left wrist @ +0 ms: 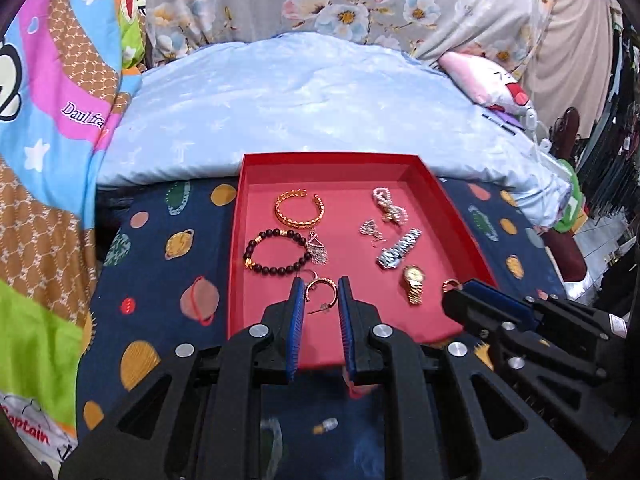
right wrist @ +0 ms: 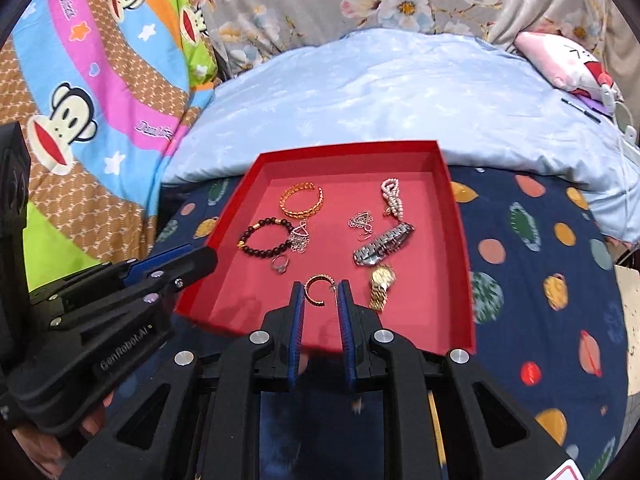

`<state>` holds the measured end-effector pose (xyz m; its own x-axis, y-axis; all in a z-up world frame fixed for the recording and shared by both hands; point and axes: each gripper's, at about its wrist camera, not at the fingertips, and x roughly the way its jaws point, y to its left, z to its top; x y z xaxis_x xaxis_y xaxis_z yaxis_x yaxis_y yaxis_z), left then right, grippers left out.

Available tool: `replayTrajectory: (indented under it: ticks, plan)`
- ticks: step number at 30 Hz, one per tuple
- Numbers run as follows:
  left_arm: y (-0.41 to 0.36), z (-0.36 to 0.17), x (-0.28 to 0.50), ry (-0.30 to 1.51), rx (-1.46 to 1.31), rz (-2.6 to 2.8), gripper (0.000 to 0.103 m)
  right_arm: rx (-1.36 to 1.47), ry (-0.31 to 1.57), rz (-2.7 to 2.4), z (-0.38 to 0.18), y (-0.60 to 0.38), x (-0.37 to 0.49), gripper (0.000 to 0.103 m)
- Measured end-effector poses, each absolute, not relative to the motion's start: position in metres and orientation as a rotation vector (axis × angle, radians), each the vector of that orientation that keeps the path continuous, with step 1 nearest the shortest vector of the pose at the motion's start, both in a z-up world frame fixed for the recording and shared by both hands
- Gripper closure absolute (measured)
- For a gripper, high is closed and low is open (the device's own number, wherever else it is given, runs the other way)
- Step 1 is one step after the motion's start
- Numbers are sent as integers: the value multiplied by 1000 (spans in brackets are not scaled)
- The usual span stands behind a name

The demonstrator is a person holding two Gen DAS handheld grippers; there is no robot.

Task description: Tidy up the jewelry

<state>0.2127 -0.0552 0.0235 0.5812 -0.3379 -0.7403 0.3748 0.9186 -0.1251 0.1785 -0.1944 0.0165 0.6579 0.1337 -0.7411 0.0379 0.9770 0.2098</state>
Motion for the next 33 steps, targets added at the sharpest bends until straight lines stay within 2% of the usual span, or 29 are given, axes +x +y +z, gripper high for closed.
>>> replayTrajectory:
  ticks: [9, 19, 23, 26, 29, 33]
  plan:
    - [-64, -6, 238, 913, 46, -416, 87, 224, 909, 47, -14, -195, 210, 87]
    - [-69, -13, 239, 931, 61, -408, 86, 219, 914, 31, -20, -194, 210, 85]
    - [-65, -9, 235, 927, 65, -390, 80, 236, 904, 25, -16, -198, 203, 85]
    - [-60, -4, 227, 920, 68, -386, 79, 257, 892, 16, -8, -201, 191, 84]
    - [-53, 1, 216, 913, 66, -378, 68, 263, 876, 4, 1, -203, 177, 76]
    - [-43, 6, 196, 916, 62, -378, 67, 265, 866, -17, 8, -203, 149, 74]
